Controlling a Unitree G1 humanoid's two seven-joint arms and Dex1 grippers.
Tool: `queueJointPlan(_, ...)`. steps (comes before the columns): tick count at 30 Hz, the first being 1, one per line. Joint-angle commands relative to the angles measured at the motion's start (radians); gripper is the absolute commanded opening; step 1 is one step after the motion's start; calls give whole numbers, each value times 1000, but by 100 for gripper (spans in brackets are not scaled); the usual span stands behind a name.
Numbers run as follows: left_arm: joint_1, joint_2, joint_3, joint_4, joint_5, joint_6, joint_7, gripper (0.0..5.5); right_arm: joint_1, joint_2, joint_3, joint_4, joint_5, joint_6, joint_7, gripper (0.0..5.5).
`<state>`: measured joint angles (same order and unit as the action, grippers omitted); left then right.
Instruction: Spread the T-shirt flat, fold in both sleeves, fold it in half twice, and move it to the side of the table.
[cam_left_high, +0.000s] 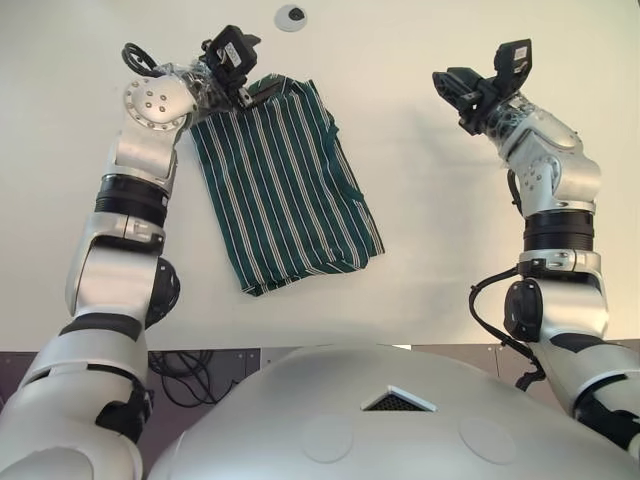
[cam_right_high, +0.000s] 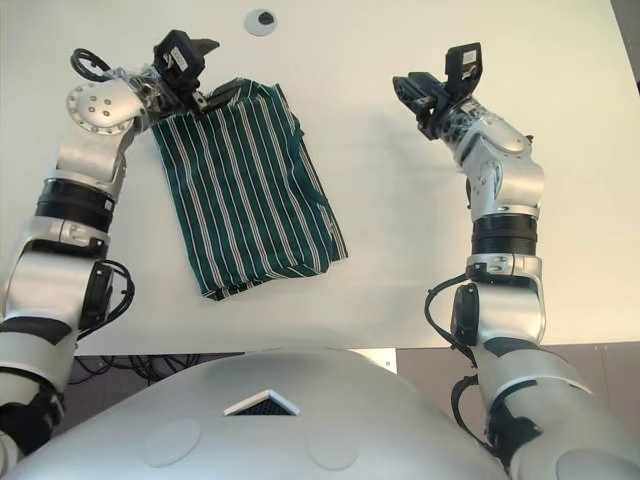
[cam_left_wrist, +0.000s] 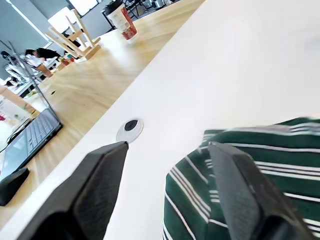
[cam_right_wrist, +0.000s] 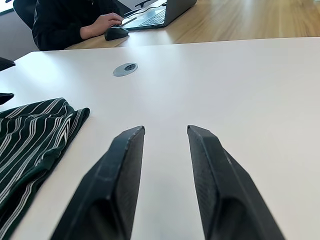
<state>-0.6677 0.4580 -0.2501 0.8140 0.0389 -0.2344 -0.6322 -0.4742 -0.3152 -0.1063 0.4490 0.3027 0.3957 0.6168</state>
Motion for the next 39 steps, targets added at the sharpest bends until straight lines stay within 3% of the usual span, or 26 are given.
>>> queueJointPlan(1, -51, -19, 5, 168, 50, -62, 13, 295, -24, 23, 19, 5, -8, -6, 1, 155)
queueJointPlan(8, -83, -31, 58, 304, 46, -34, -26, 295, 1, 37, 33, -14, -12, -8, -10, 155)
queueJointPlan(24, -51, -39, 82, 298, 64, 28, -132, 295, 13, 48, 48, -57, -10, 18, -21, 155)
queueJointPlan(39, -44, -31, 87, 291, 83, 19, -155, 71, 41, 45, 60, -65, -15, 17, -36, 155)
